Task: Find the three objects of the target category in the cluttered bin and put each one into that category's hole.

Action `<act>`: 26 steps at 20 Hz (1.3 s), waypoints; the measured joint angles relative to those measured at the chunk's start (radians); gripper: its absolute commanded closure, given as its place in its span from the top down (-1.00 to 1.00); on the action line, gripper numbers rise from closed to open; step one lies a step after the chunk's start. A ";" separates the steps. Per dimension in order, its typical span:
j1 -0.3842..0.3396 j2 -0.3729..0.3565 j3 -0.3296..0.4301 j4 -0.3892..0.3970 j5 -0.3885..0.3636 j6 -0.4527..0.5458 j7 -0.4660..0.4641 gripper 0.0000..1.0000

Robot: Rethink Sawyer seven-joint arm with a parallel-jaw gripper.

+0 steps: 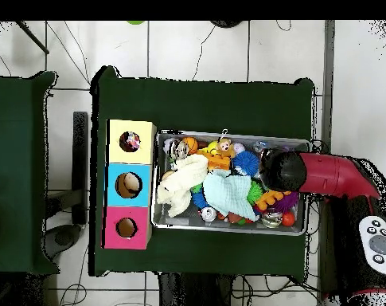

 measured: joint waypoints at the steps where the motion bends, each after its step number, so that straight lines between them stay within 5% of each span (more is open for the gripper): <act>1: -0.004 0.004 0.000 0.000 0.000 0.000 0.000 1.00; 26: -0.078 0.192 0.000 -0.033 0.000 -0.091 0.000 1.00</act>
